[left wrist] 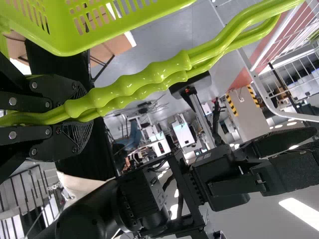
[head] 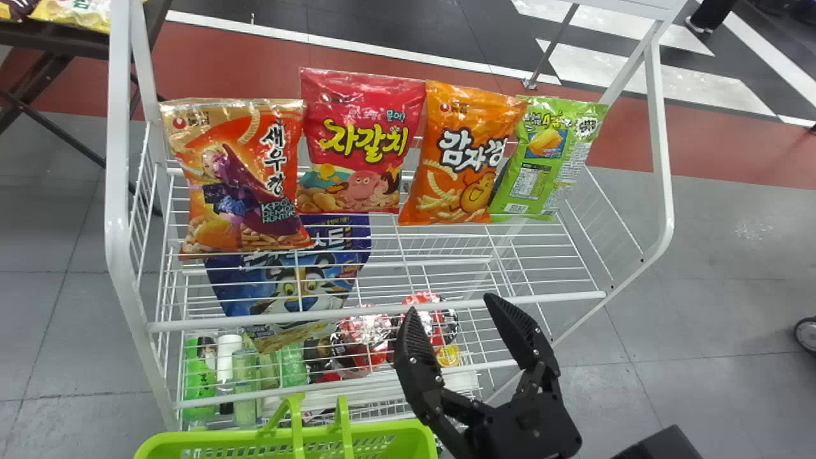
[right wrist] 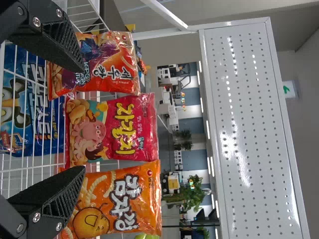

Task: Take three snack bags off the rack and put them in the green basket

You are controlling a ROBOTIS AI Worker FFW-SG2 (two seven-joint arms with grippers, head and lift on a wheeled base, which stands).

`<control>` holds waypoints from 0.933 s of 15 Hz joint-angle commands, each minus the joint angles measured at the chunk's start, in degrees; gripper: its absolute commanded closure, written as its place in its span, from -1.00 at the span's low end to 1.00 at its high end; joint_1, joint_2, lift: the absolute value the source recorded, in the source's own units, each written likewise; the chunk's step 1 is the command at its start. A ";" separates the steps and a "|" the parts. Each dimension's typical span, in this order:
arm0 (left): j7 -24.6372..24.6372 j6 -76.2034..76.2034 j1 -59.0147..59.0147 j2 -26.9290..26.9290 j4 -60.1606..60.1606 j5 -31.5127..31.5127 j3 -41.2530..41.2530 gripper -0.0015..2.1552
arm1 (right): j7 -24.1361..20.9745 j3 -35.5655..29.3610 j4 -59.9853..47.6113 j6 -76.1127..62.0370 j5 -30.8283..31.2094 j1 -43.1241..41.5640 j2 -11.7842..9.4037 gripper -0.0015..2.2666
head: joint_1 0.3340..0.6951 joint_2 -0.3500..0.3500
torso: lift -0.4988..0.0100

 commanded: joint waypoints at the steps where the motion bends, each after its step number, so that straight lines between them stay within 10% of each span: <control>1: -0.07 0.00 0.06 0.00 0.00 0.00 -0.05 0.24 | 0.00 0.00 0.34 -0.18 0.00 -0.17 0.00 -0.89 | 1.00 -1.00 | 0.88; 14: -0.15 -0.17 -0.02 0.09 0.27 0.00 -0.49 0.19 | 0.97 -1.84 3.24 1.93 -1.58 -4.30 -0.35 -0.90 | 1.00 -1.00 | 0.88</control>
